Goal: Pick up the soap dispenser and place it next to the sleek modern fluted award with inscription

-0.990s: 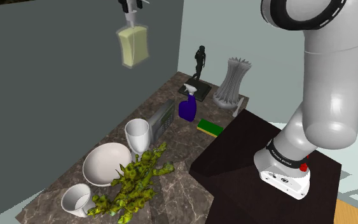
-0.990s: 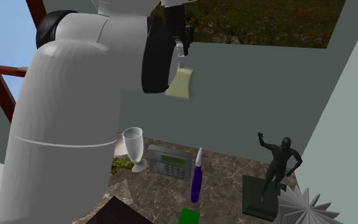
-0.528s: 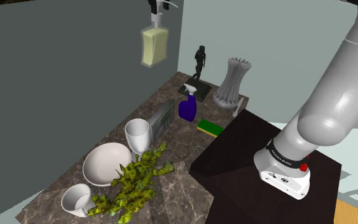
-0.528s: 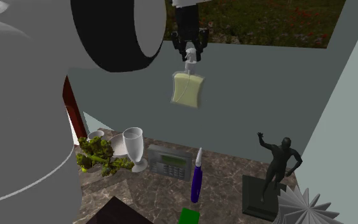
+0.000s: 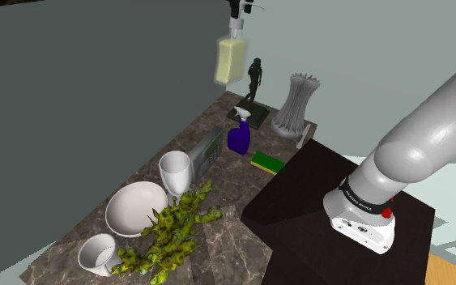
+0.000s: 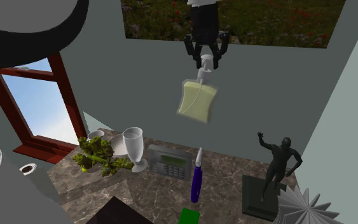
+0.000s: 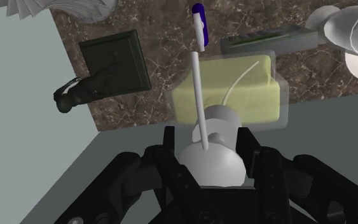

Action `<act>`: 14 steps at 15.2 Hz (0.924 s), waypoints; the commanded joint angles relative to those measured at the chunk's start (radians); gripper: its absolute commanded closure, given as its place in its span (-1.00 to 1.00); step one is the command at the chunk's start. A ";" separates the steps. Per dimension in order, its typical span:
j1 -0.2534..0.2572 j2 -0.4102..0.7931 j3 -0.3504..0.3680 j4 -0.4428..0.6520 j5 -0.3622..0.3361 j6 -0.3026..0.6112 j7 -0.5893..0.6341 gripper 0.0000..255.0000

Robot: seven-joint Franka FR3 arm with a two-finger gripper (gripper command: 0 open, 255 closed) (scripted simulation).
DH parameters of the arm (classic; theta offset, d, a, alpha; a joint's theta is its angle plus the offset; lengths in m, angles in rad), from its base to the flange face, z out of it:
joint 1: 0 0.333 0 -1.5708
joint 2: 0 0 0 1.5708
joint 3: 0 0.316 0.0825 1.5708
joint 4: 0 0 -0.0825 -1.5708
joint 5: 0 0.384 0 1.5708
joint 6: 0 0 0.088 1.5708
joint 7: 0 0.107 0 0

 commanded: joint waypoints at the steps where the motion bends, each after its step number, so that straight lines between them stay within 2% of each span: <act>1: -0.018 -0.046 -0.025 -0.055 0.010 0.016 -0.044 1.00; 7: -0.067 -0.178 -0.116 -0.197 0.024 0.040 -0.186 1.00; 14: -0.119 -0.287 -0.232 -0.305 0.008 0.054 -0.349 1.00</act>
